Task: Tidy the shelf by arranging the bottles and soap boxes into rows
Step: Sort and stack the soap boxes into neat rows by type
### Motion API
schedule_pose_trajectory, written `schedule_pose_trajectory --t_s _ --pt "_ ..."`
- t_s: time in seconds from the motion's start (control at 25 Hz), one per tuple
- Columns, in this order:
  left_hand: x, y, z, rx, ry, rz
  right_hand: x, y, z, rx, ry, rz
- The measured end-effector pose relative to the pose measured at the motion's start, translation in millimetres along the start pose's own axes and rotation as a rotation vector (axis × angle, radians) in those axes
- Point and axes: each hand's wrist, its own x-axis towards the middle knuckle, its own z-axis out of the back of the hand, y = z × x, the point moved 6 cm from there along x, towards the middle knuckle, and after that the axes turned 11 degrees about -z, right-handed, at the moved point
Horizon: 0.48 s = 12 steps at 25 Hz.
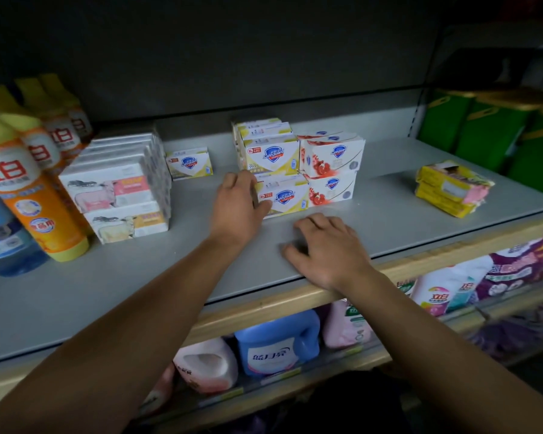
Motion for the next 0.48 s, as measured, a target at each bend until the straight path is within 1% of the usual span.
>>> schedule_pose_trajectory --t_s 0.04,0.08,0.16,0.2,0.28,0.36,0.44,0.48 --pt "-1 -2 0 0.001 -0.009 -0.022 -1 0 1 -0.001 -0.001 -0.001" --pt "-2 -4 0 -0.036 0.007 -0.005 -1 0 1 -0.003 0.004 -0.006" --pt "-5 -3 3 -0.184 0.041 0.084 -1 -1 3 0.016 0.016 -0.018" --pt "-9 -1 8 -0.276 0.028 0.136 -1 -2 5 0.07 0.01 -0.022" --pt "-23 8 25 -0.514 -0.024 0.252 -3 -3 16 0.324 -0.031 -0.006" --pt "-43 15 42 -0.742 -0.037 0.329 -4 4 25 0.564 -0.051 0.121" --pt "-61 21 54 -0.873 0.004 0.384 -5 18 26 0.641 -0.007 0.265" --pt "-68 25 59 -0.905 0.021 0.412 -5 26 25 0.67 0.029 0.304"
